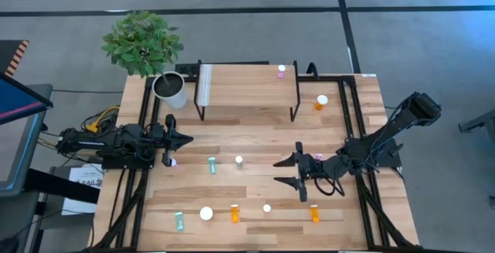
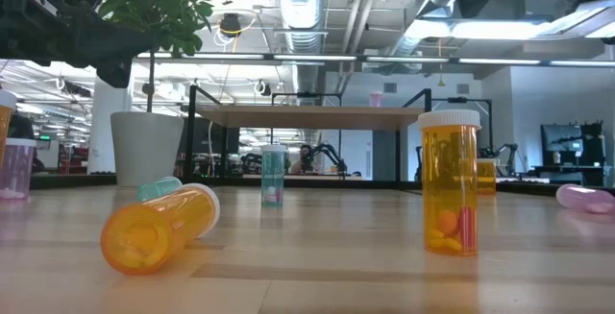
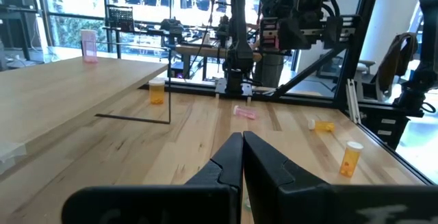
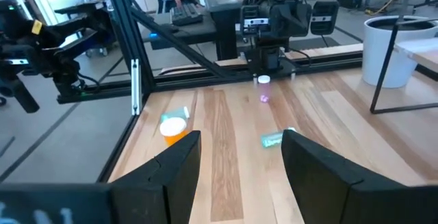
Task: Pick and place medicine bottles onto shelf by color
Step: Put the left pink pill bottle on the shelf aligned with the other pink pill bottle
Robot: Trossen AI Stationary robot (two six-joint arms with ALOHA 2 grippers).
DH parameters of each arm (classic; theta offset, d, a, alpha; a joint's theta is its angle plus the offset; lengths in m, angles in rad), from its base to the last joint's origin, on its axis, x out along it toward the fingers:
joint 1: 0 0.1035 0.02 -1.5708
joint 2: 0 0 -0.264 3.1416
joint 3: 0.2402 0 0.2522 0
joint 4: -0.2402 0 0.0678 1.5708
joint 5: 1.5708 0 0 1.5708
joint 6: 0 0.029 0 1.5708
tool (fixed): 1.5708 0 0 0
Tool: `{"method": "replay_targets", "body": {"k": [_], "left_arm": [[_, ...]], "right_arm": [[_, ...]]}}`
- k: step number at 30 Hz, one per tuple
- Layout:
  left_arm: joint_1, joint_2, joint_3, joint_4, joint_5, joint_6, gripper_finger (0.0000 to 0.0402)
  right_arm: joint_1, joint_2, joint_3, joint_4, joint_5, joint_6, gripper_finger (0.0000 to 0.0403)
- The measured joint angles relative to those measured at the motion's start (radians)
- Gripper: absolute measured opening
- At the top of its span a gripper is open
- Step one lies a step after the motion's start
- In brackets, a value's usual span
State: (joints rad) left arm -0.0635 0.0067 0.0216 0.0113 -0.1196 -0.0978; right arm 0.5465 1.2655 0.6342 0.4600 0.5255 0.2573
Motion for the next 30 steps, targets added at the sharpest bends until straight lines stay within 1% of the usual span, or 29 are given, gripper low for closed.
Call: {"method": "replay_targets", "body": {"k": [6, 12, 30], "left_arm": [[0.000, 0.000, 0.000, 0.000, 0.000, 0.000, 0.0000], [0.000, 0.000, 0.000, 0.000, 0.000, 0.000, 0.0000], [0.000, 0.000, 0.000, 0.000, 0.000, 0.000, 0.0000]], "right_arm": [[-0.002, 0.000, 0.000, -0.001, 0.000, -0.004, 0.0228], [-0.031, 0.000, 0.000, -0.003, 0.000, -0.003, 0.0228], [-0.072, 0.000, 0.000, -0.008, -0.001, -0.003, 0.0228]]}}
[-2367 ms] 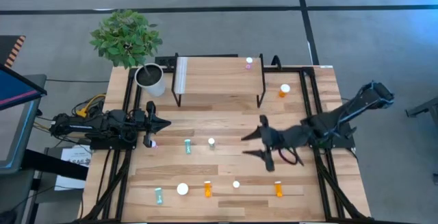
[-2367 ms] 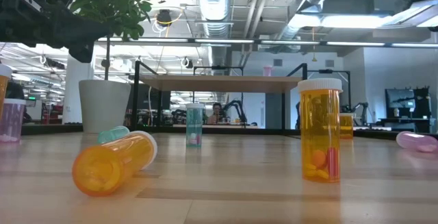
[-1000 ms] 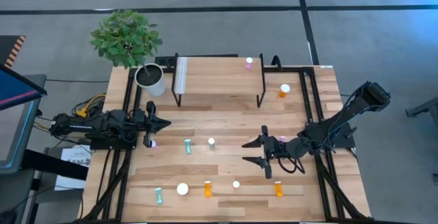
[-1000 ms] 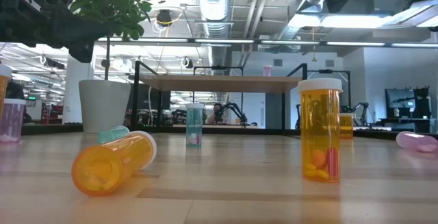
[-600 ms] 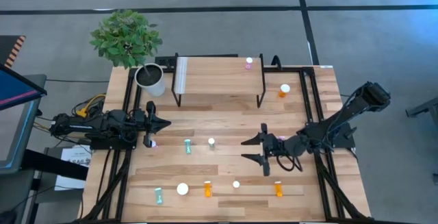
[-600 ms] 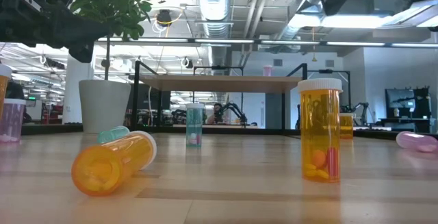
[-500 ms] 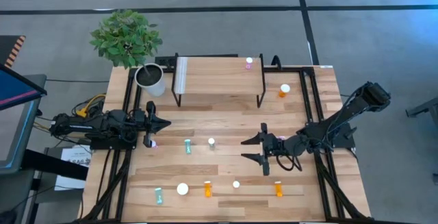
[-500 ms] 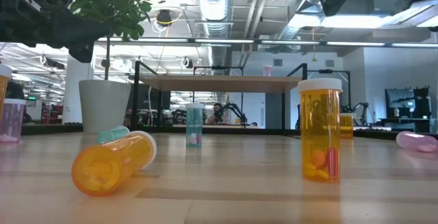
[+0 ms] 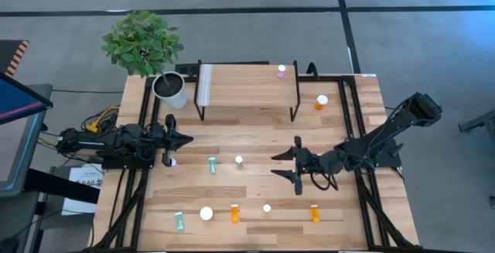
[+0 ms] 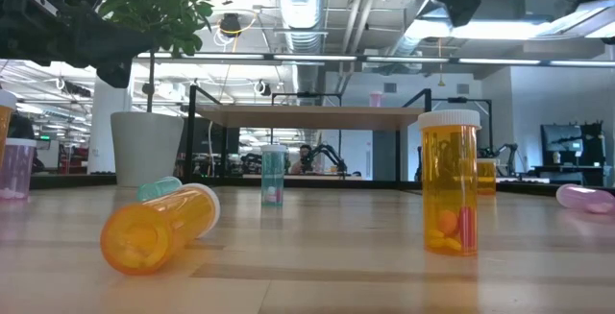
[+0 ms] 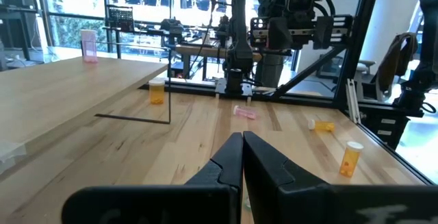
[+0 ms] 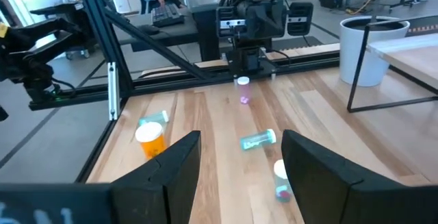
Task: Pick and place medicine bottles onto shelf by color
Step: Put the left pink pill bottle on the shelf aligned with the other pink pill bottle
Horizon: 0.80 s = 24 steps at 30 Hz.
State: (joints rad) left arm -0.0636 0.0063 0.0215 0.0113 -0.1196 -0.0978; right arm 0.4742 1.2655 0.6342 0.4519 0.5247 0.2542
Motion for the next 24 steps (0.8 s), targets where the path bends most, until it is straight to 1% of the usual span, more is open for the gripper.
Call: {"method": "replay_targets", "body": {"k": [24], "left_arm": [[0.000, 0.000, 0.000, 0.000, 0.000, -0.002, 0.0000]], "right_arm": [[-0.006, 0.000, 0.000, -0.003, -0.001, 0.000, 0.0228]]}}
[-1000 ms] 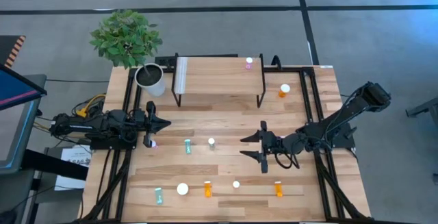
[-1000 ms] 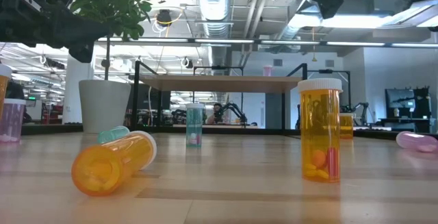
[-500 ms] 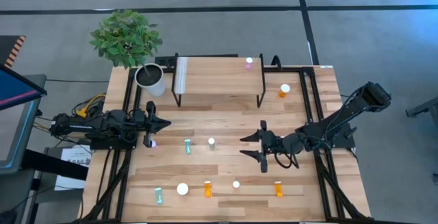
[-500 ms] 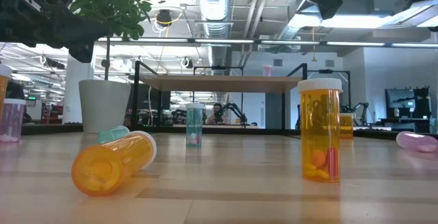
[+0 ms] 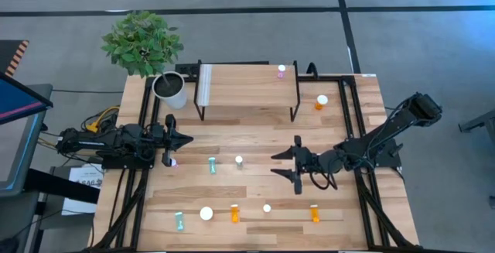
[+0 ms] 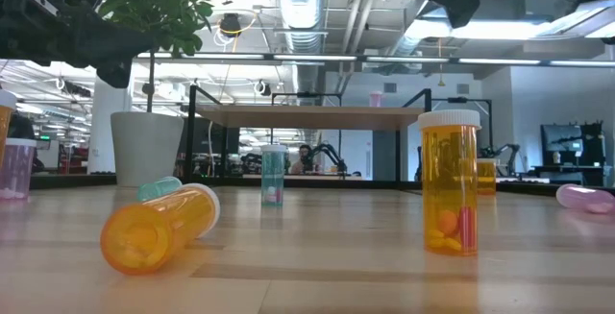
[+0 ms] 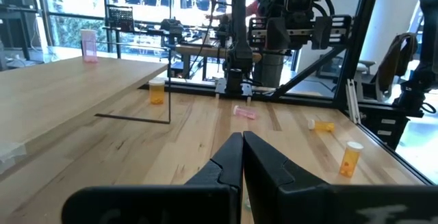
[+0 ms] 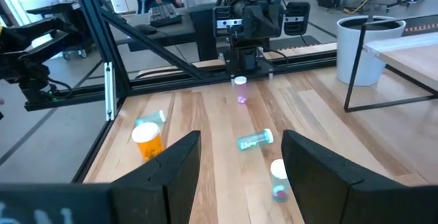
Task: Pick and place medicine bottles onto shelf by color
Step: Put the left pink pill bottle on the shelf aligned with the other pink pill bottle
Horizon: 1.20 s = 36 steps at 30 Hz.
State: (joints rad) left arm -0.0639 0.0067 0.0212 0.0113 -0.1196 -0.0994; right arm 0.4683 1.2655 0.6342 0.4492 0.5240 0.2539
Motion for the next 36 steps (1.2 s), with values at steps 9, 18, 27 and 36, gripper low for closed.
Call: {"method": "replay_targets", "body": {"k": [9, 18, 27, 36], "left_arm": [[0.000, 0.000, 0.000, 0.000, 0.002, -0.123, 0.0000], [0.000, 0.000, 0.000, 0.005, -0.033, -0.182, 0.0000], [0.000, 0.000, 0.011, 0.059, -0.070, -0.205, 0.0000], [0.000, 0.039, 0.118, -0.035, -0.076, -0.222, 0.0000]], "right_arm": [[-0.008, 0.000, 0.000, 0.000, 0.000, 0.000, 0.0228], [-0.041, 0.000, 0.000, -0.006, 0.000, -0.001, 0.0228], [-0.037, 0.000, 0.000, -0.007, 0.000, -0.016, 0.0228], [-0.037, 0.000, 0.000, -0.006, 0.000, -0.018, 0.0228]]}}
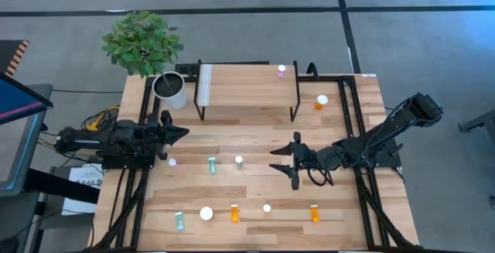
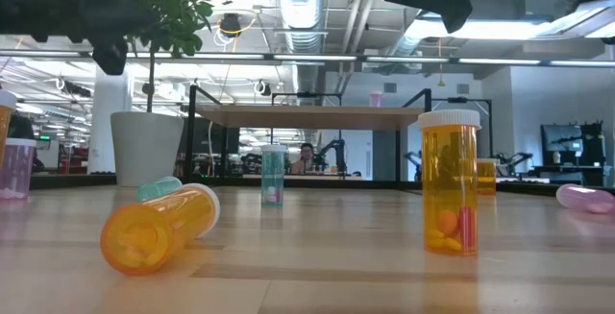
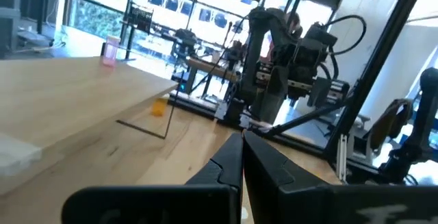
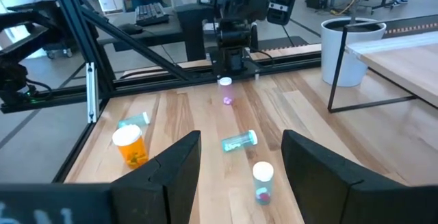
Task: Pick and place medicine bottles onto shelf by color
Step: Put the left pink pill bottle on the shelf aligned with the other pink pill bottle
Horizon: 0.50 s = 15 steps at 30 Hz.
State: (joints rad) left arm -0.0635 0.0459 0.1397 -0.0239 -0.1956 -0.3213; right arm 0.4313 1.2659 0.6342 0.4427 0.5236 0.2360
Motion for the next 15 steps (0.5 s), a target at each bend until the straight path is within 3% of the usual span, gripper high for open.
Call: {"method": "replay_targets", "body": {"k": [15], "left_arm": [[0.000, 0.297, 0.115, -0.101, 0.002, -0.024, 0.0000]], "right_arm": [[0.000, 0.000, 0.000, 0.000, -0.003, 0.000, 0.0228]]}}
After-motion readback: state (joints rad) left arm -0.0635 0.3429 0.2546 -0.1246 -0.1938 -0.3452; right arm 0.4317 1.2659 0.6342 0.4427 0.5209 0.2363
